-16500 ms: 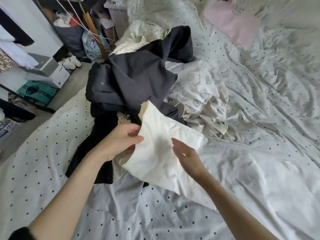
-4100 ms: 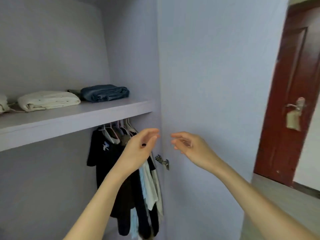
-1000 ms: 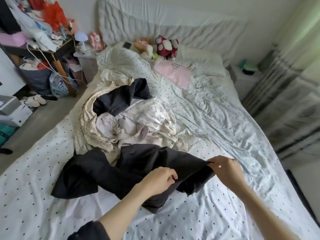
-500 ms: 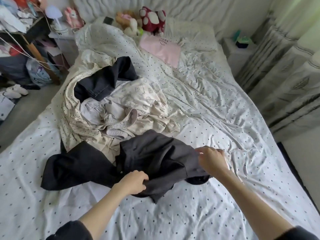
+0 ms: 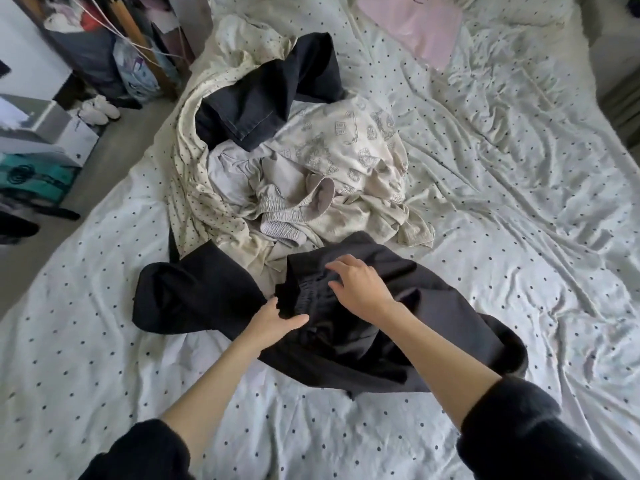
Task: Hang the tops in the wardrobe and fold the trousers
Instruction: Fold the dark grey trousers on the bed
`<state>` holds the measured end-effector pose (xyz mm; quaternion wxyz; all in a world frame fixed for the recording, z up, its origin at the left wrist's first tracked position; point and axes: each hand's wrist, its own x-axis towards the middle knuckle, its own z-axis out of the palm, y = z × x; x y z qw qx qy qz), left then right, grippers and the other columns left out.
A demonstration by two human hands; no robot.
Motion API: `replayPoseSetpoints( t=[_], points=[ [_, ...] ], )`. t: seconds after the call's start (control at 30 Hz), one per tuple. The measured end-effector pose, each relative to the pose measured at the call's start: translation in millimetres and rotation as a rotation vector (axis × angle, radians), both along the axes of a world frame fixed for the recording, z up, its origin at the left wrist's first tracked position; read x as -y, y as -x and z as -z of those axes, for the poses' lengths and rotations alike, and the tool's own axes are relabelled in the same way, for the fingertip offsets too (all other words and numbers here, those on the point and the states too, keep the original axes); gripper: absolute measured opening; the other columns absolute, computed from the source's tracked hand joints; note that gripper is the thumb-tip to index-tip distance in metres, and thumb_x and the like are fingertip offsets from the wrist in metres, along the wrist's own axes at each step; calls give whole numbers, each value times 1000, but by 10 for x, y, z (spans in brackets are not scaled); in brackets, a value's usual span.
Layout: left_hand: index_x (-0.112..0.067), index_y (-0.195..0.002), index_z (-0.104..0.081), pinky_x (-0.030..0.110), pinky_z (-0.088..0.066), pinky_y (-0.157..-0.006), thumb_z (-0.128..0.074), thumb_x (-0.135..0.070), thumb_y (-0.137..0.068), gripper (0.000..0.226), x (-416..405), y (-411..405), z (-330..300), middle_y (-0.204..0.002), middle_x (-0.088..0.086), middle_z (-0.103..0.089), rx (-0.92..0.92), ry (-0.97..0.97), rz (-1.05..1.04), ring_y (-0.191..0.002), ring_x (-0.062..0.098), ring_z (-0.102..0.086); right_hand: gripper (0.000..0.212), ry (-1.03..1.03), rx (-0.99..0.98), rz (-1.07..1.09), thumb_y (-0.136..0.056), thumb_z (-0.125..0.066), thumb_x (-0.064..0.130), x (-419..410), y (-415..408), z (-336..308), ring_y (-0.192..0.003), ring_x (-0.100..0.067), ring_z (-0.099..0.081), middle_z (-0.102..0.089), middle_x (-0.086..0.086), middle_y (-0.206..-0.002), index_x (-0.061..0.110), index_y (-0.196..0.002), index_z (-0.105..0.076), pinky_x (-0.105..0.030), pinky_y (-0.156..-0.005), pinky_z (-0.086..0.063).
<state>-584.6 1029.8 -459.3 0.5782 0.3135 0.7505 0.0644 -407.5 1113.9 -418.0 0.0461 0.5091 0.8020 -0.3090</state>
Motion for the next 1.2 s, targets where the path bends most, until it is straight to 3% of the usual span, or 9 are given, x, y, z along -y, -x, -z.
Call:
replayPoseSetpoints(
  t=[0.07,0.27,0.33,0.47,0.6,0.8,0.97,1.1,1.2],
  points=[
    [-20,-135,-45,44,-40,-103,-76,-76,-37,118,-12,-55,214,-132,3,-56,-33,10,-85,-117,26,-55,45,-2,-77,1,-94,-49,17,-105,71,15,-123,-26,-46,-42,-3,-140,16,-139,-43,-37,-101,-37],
    [-9,-82,-55,35,-35,-77,-66,-30,-85,24,-377,-308,-507,-83,5,-57,-376,-488,395,-89,31,-54,87,-24,29,-277,-84,-51,3,-493,5,-160,-144,-18,-12,-4,5,-159,28,-151,-2,-42,-112,-20],
    [-16,-64,-38,32,-26,-66,-70,-24,-82,38,-492,-223,-763,-66,-7,-38,-369,-628,495,-72,24,-44,91,-119,60,-366,-83,-54,6,-575,-21,-302,-146,-17,-4,2,6,-159,32,-150,1,-44,-113,-17],
    [-14,-79,-50,38,-43,-71,-70,-26,-83,24,-645,-125,-1111,-81,-9,-40,-318,-766,642,-75,18,-45,64,-324,103,-496,-84,-63,32,-689,-101,-661,-145,-22,-13,-20,0,-156,25,-142,-36,-49,-114,-19],
    [-13,-82,-51,37,-43,-74,-70,-29,-83,25,-576,-113,-1386,-79,-11,-39,-361,-850,606,-77,17,-44,33,-544,63,-537,-68,-78,25,-670,-259,-1106,-129,-30,-45,-53,-11,-135,13,-98,-70,-55,-100,-39],
    [-14,-101,-66,35,-49,-83,-70,-19,-83,19,-315,-153,-1704,-88,-16,-54,-228,-976,472,-86,10,-56,13,-646,-110,-323,-65,-72,5,-277,-516,-1717,-65,-26,-57,-60,-9,-73,0,-64,-61,-42,-55,-55],
    [-25,-140,-38,30,-32,-108,-67,-29,-86,62,-50,-311,-1573,-140,-13,-38,-152,-795,540,-131,8,-36,13,-679,-52,-93,-84,-64,11,140,-845,-2154,-65,-23,-50,-53,-6,-80,6,-86,-53,-22,-50,-37],
    [-28,-145,-28,38,-26,-113,-65,-31,-86,70,-19,-656,-1568,-153,-7,-24,-207,-814,678,-141,14,-23,48,-507,64,83,-91,-59,13,437,-1179,-2356,-88,-26,-59,-57,-9,-101,7,-134,-39,-35,-74,-51],
    [-30,-139,-34,43,-13,-116,-65,-31,-86,61,-70,-934,-1651,-157,-4,-14,-294,-856,833,-145,17,-5,28,-427,253,52,-95,-50,13,631,-1447,-2424,-101,-24,-56,-52,-7,-108,2,-119,-56,-29,-82,-47]
  ],
)
